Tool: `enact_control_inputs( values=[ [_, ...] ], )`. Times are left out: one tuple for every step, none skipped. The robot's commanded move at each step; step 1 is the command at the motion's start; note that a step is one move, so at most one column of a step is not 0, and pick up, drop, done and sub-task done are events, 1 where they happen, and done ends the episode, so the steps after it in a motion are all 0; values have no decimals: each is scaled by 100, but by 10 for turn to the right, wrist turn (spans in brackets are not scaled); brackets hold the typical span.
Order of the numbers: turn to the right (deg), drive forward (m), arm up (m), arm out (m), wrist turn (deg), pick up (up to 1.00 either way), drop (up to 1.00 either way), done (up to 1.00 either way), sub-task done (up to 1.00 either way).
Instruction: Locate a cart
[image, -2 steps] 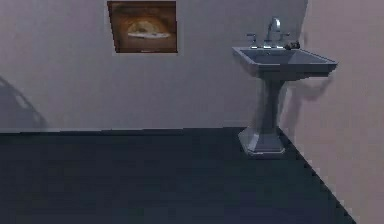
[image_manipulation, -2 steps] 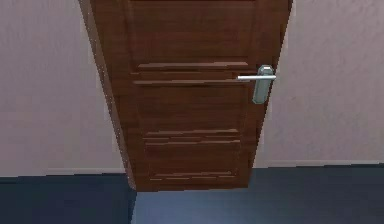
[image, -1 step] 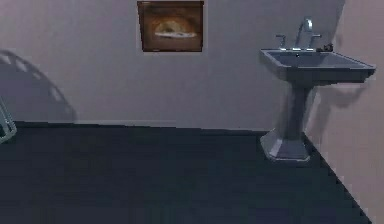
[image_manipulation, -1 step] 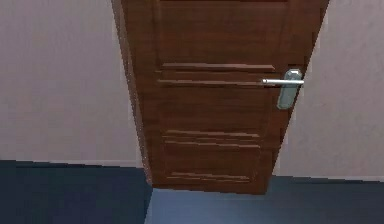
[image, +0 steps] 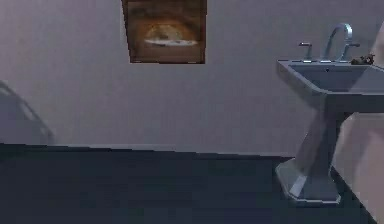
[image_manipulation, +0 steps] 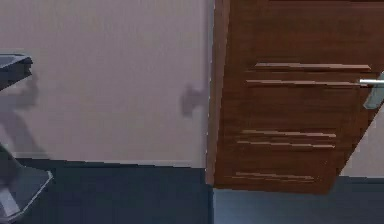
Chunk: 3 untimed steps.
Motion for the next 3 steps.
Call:
enact_control_inputs(
  values=[
    [-270, 0, 0, 0, 0, 0, 0, 0, 0],
    [0, 50, 0, 0, 0, 0, 0, 0, 0],
    [-450, 0, 0, 0, 0, 0, 0, 0, 0]
  ],
)
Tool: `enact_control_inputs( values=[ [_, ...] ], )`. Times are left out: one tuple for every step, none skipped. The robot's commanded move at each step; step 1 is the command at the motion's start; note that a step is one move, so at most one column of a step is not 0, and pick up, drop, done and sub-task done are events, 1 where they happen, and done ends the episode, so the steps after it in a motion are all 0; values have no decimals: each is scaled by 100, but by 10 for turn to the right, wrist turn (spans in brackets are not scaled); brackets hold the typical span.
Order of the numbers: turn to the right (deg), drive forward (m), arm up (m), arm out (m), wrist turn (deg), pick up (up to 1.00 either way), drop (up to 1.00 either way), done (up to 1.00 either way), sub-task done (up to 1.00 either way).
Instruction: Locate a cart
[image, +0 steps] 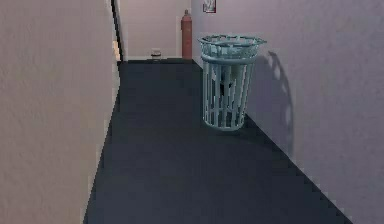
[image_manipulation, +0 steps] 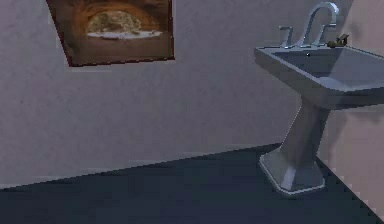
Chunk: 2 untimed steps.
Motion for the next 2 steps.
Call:
enact_control_inputs(
  values=[
    [-90, 0, 0, 0, 0, 0, 0, 0, 0],
    [0, 55, 0, 0, 0, 0, 0, 0, 0]
  ],
)
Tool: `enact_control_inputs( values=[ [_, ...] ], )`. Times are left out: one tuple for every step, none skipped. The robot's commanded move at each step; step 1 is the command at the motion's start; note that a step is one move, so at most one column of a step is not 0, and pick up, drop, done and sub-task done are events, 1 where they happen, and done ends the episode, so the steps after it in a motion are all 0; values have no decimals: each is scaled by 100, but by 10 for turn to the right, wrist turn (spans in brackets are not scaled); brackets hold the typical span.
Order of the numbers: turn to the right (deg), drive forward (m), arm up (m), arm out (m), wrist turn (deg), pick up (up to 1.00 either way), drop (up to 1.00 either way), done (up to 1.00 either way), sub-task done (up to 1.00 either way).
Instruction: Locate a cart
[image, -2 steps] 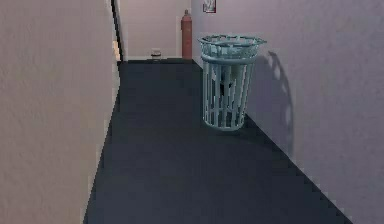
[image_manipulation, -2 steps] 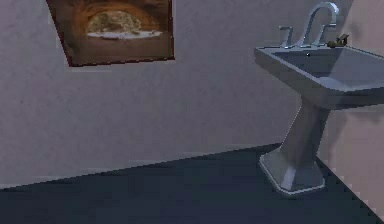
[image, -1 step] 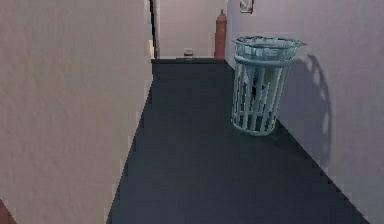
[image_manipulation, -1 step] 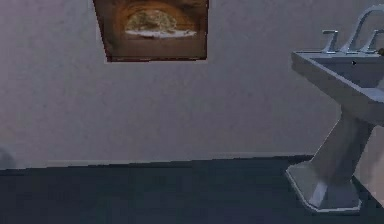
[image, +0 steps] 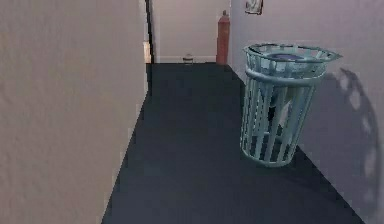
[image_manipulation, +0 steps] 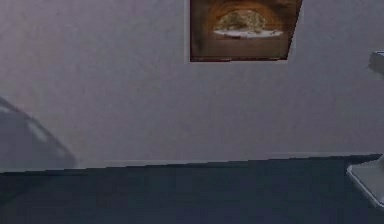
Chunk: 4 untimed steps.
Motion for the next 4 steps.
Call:
enact_control_inputs(
  values=[
    [-30, 0, 0, 0, 0, 0, 0, 0, 0],
    [0, 100, 0, 0, 0, 0, 0, 0, 0],
    [0, 100, 0, 0, 0, 0, 0, 0, 0],
    [-30, 0, 0, 0, 0, 0, 0, 0, 0]
  ],
)
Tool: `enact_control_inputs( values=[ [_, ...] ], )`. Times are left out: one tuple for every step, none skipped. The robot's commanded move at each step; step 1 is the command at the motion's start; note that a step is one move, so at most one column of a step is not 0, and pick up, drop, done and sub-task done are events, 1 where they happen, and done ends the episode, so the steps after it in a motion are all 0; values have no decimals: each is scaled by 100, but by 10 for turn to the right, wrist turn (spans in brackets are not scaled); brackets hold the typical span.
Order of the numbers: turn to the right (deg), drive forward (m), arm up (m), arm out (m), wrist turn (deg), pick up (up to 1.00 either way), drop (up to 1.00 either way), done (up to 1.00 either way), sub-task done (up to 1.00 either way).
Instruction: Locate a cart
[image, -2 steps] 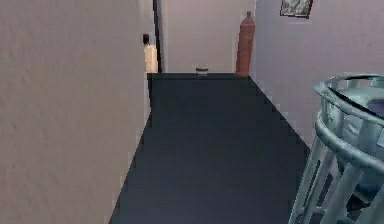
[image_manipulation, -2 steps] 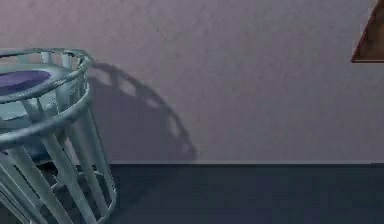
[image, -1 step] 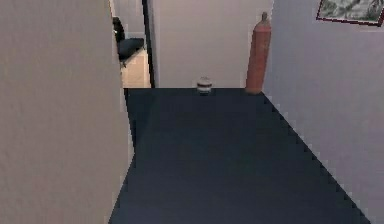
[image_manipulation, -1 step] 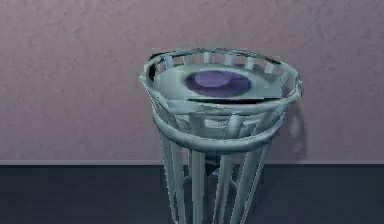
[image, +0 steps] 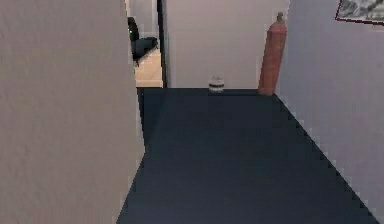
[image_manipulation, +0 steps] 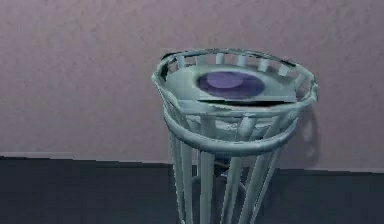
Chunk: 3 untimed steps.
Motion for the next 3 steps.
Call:
enact_control_inputs(
  values=[
    [0, 100, 0, 0, 0, 0, 0, 0, 0],
    [0, 100, 0, 0, 0, 0, 0, 0, 0],
    [-390, 0, 0, 0, 0, 0, 0, 0, 0]
  ],
)
